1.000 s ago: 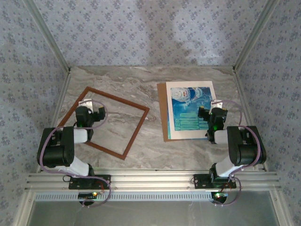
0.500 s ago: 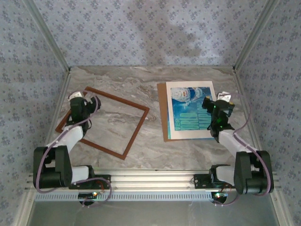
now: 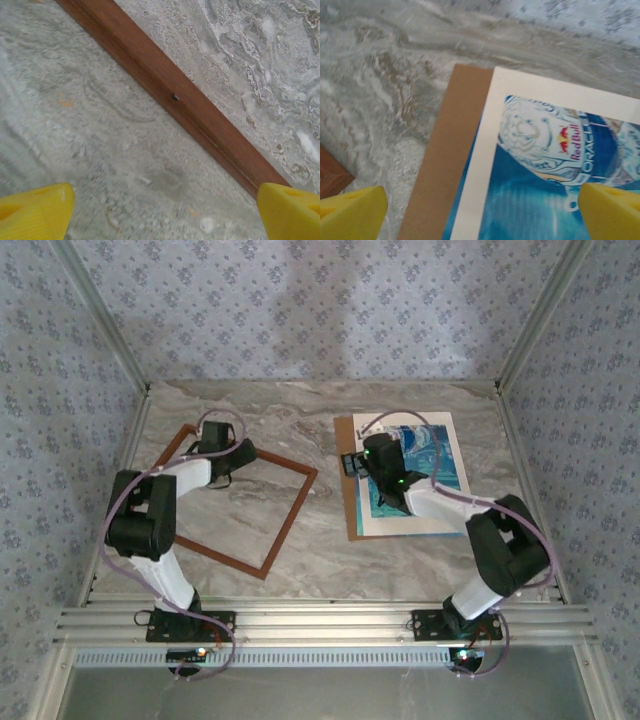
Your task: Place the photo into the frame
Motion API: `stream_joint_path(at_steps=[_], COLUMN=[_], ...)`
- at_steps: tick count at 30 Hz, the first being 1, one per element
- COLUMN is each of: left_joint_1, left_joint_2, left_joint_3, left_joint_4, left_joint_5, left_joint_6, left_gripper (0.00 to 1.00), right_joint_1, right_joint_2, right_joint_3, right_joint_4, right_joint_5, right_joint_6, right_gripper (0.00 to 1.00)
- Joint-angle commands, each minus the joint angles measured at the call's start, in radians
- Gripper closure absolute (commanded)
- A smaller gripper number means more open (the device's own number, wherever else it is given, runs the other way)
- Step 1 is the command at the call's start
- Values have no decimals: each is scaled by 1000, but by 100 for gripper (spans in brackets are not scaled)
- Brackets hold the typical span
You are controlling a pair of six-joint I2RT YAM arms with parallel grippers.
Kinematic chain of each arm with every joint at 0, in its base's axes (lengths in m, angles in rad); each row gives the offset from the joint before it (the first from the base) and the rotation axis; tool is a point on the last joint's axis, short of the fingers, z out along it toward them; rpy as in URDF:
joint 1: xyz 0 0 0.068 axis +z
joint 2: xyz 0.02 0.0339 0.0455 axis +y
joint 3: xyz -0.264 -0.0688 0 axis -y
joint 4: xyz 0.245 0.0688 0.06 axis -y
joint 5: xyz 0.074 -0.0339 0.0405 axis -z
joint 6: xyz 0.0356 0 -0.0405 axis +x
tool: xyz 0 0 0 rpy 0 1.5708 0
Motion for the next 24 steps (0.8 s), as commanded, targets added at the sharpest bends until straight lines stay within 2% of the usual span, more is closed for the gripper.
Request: stream_joint_path(at_steps=[1, 16, 24], left_joint_1=[-9, -55, -109], left_joint_2=[49, 283, 359], left_joint_3=[80, 410, 535], left_joint_4=[-77, -291, -390], left_joint_5=[8, 20, 32], left_joint_6=[25, 86, 132], left_gripper=[6, 20, 38], right_joint_1=[31, 79, 83], right_joint_2=[49, 144, 113], right_joint_3=[68, 147, 123], right_joint_4=[-64, -147, -189], right_joint_5=[26, 85, 91], right_joint_6=[-44, -81, -65], right_gripper=[0, 0, 0])
